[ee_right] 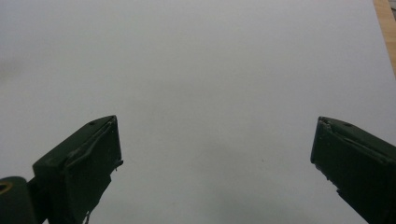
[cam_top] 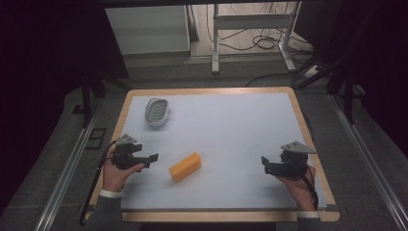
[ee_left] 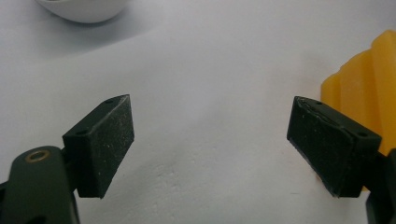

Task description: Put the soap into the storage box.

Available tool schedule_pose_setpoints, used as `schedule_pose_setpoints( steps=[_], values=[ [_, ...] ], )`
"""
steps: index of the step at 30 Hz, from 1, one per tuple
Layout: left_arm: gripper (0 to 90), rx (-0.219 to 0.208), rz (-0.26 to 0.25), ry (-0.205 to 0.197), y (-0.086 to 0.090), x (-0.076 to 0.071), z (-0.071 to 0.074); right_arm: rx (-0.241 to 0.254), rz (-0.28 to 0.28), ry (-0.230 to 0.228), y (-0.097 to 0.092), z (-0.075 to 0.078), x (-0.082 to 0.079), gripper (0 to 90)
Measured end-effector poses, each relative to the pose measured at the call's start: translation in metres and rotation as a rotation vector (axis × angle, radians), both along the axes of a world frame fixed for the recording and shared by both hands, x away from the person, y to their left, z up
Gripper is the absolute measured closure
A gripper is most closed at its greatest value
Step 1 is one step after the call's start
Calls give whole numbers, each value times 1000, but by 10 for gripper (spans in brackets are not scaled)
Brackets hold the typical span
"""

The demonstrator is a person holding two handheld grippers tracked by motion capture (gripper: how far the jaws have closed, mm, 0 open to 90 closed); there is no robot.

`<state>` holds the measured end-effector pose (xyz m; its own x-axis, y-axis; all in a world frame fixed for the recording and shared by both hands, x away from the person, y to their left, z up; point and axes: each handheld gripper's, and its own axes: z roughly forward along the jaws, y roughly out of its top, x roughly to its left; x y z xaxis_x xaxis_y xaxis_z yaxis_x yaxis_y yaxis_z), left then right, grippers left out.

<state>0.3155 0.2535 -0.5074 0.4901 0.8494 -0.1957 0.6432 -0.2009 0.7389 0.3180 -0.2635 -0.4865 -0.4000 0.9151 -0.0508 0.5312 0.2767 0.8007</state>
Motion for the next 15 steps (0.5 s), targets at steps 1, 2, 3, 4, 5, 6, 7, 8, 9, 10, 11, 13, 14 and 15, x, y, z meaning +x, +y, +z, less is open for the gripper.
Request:
schedule_pose_setpoints(
  steps=[1,2,3,4,5,6,7,8,9,10,11,13,14,15],
  values=[
    [155,0,0,1,0,0,0,5,7,-4,0,0,0,19],
    [155,1,2,3,1,0,-1,19,19,-10,-1,-1,0,19],
    [155,1,2,3,1,0,-1,19,19,-10,-1,-1,0,19],
    [158,1,8,8,1,-1,0,48,34,-4,-3,-2,1,18],
    [165,1,8,8,1,-1,0,48,34,-4,-3,-2,1,18],
    [172,1,2,8,1,-3,1,46,42,-5,-4,-3,0,19],
    [173,1,2,8,1,-3,1,46,42,-5,-4,-3,0,19],
    [173,2,3,2,2,-4,2,38,47,-9,-4,-3,-1,19],
    [173,0,4,1,2,-5,3,38,50,-12,-5,-3,-2,19],
    [173,1,5,0,2,-6,3,36,51,-14,-5,-2,-2,19],
    [173,1,5,0,2,-6,3,30,49,-10,-5,-3,-3,19],
    [173,-1,2,-2,3,-8,5,23,49,-7,-7,-3,-4,19],
    [173,2,2,-12,2,-9,7,25,44,-5,-8,-4,-4,19],
    [173,2,2,-12,2,-9,7,25,44,-5,-8,-4,-4,19]
  ],
)
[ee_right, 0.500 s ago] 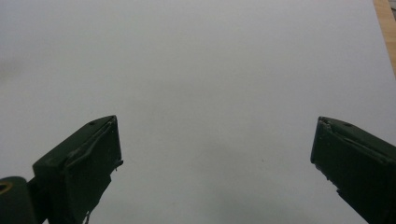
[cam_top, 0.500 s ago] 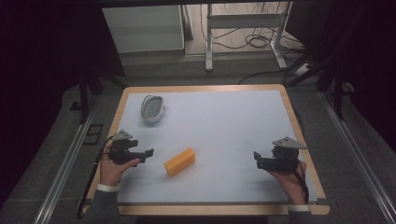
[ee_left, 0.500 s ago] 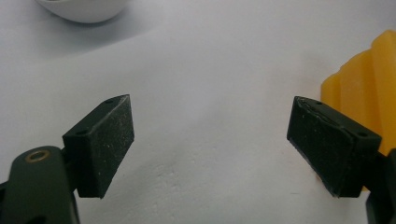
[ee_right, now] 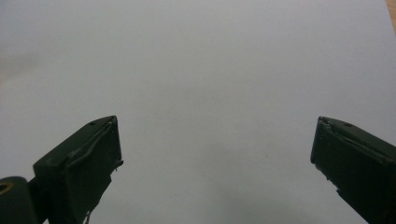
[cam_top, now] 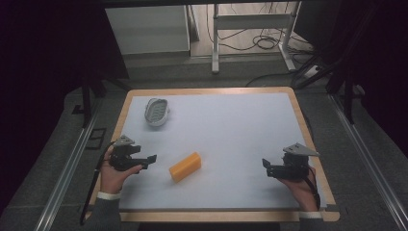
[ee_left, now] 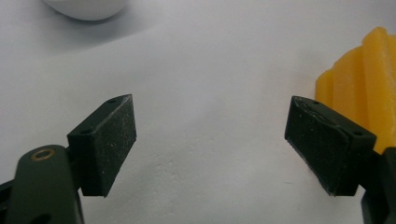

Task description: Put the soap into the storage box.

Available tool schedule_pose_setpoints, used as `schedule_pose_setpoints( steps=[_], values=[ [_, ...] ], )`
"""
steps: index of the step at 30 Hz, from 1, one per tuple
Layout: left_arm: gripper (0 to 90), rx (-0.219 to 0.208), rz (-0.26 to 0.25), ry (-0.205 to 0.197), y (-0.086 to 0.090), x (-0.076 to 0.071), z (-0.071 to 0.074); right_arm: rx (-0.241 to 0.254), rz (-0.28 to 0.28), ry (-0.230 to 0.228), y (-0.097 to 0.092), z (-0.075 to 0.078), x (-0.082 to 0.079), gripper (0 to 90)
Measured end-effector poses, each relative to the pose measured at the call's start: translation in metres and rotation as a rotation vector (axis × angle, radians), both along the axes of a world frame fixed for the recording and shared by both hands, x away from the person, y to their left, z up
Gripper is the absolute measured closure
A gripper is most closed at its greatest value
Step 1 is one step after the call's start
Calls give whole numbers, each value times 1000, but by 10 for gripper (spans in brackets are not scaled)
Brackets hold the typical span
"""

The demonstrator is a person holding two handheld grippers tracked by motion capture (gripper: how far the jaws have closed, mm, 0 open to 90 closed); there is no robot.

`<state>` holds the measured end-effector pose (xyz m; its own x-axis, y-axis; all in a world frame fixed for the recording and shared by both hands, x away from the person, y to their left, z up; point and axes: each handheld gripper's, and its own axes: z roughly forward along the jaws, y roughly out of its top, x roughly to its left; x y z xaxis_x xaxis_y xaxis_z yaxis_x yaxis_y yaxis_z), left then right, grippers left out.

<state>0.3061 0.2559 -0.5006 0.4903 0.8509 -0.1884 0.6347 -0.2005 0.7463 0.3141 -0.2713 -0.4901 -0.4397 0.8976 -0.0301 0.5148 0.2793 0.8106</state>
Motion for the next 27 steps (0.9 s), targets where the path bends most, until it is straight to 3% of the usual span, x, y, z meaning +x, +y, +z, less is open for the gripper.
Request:
schedule_pose_setpoints(
  steps=[5,12,17,20,24,27],
  values=[
    [173,-10,-11,4,1,-2,1,4,-23,-3,-5,0,3,26],
    [183,-3,-15,10,-2,-5,4,-61,-33,-30,-4,-1,1,30],
    [187,30,-6,11,-5,-6,6,-48,-39,-41,-8,2,-1,34],
    [188,25,-8,11,-5,-6,8,-46,-42,-47,-10,3,-1,36],
    [185,40,-14,2,-7,-4,18,-44,-47,-42,-13,2,0,36],
    [183,30,-33,-23,-14,-3,34,-43,-50,-38,-15,2,1,41]
  ],
)
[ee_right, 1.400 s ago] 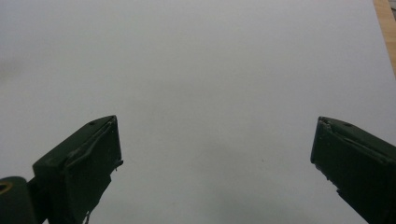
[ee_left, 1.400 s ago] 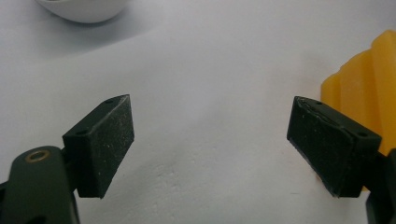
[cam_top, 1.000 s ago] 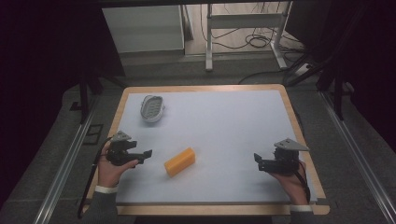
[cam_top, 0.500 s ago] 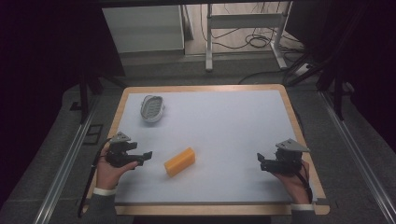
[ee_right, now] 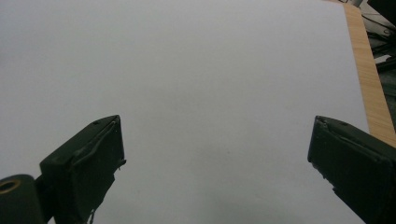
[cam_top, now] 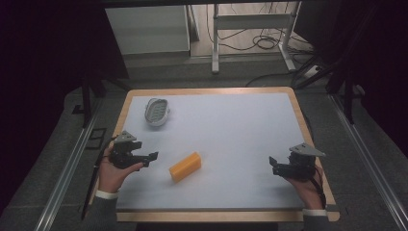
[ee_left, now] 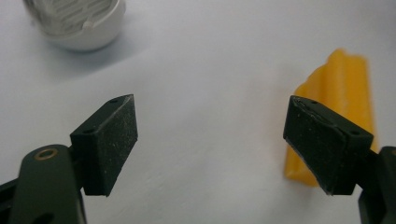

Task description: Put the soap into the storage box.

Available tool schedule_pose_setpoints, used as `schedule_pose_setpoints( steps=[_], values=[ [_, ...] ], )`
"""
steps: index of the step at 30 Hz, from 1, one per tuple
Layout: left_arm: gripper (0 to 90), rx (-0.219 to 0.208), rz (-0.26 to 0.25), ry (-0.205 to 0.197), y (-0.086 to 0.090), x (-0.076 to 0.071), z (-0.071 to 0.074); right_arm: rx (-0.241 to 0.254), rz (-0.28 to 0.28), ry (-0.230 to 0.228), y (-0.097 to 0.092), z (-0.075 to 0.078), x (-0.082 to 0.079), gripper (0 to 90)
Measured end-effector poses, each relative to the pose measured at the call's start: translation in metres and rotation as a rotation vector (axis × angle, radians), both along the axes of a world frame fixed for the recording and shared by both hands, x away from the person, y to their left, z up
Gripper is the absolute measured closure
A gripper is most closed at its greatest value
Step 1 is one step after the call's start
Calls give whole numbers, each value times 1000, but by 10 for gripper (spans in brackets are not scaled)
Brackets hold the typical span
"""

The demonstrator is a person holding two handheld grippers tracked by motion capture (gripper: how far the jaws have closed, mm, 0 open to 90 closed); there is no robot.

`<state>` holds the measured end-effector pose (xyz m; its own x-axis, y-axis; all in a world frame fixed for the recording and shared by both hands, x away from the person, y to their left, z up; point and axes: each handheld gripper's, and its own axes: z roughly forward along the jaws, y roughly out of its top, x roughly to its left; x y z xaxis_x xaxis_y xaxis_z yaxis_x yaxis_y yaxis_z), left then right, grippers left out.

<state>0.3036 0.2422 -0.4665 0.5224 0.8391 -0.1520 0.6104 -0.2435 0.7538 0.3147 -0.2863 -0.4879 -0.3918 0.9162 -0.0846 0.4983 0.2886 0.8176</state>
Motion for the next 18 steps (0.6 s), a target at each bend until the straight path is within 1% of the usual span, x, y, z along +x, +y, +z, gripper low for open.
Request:
schedule_pose_setpoints(
  steps=[1,2,3,5,10,11,12,13,16,17,18],
  values=[
    [180,0,0,0,0,0,0,0,0,0,0,0,0,41],
    [180,4,-12,-10,-4,0,8,0,0,6,0,0,-1,43],
    [180,4,-12,-10,-4,0,8,0,0,6,0,0,-1,43],
    [181,8,-32,-14,-8,-1,16,-5,4,6,-1,0,-2,45],
    [183,13,-51,-18,-11,-2,23,-1,2,3,-1,1,-4,46],
    [183,12,-52,-22,-12,-3,25,6,3,3,-2,1,-4,46],
    [185,8,-63,-36,-14,-6,31,26,6,13,-3,2,-4,48],
    [187,8,-63,-36,-14,-6,31,26,6,13,-3,2,-4,48],
    [192,14,-89,-38,-20,-8,39,33,-2,13,-4,2,-4,49],
    [193,14,-89,-38,-20,-8,39,33,-2,13,-4,2,-4,49],
    [193,26,-96,-34,-23,-7,41,30,-4,16,-4,2,-4,49]
  ],
)
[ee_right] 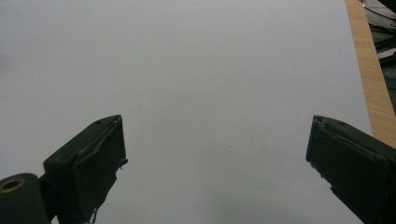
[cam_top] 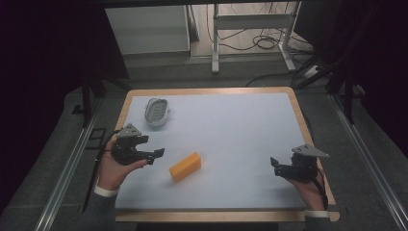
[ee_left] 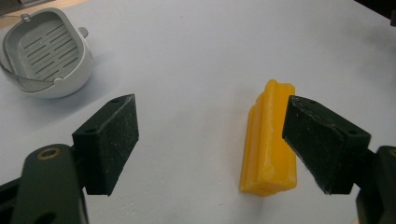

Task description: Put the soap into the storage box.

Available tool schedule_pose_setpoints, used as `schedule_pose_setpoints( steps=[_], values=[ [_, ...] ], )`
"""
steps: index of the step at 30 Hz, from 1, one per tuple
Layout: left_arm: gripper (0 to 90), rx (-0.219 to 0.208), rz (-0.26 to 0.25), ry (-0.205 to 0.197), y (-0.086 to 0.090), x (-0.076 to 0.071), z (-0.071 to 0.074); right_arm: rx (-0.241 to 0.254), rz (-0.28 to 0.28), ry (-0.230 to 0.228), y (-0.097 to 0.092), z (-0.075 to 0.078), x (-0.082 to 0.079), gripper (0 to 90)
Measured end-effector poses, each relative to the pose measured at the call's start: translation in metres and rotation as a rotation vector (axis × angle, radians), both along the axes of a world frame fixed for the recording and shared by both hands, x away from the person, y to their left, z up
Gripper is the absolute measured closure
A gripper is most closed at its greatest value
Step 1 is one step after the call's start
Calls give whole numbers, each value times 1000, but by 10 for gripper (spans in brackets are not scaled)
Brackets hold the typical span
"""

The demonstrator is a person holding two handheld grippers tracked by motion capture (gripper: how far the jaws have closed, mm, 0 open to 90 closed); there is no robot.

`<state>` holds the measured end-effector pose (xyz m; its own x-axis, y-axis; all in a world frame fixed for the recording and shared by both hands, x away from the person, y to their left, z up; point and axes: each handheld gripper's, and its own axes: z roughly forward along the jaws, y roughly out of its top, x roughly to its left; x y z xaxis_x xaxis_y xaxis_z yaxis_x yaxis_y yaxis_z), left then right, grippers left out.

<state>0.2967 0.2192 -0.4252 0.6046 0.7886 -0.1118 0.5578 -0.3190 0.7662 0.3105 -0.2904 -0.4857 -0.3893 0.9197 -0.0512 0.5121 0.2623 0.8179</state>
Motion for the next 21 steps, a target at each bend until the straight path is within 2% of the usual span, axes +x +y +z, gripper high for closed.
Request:
schedule_pose_setpoints(
  steps=[5,11,21],
  values=[
    [193,4,-17,9,-7,1,5,-1,2,0,0,0,0,49],
    [194,33,-48,27,-19,6,8,5,17,-8,1,0,-1,49],
    [188,81,-95,46,-39,15,9,-2,17,3,2,-3,0,49]
  ],
)
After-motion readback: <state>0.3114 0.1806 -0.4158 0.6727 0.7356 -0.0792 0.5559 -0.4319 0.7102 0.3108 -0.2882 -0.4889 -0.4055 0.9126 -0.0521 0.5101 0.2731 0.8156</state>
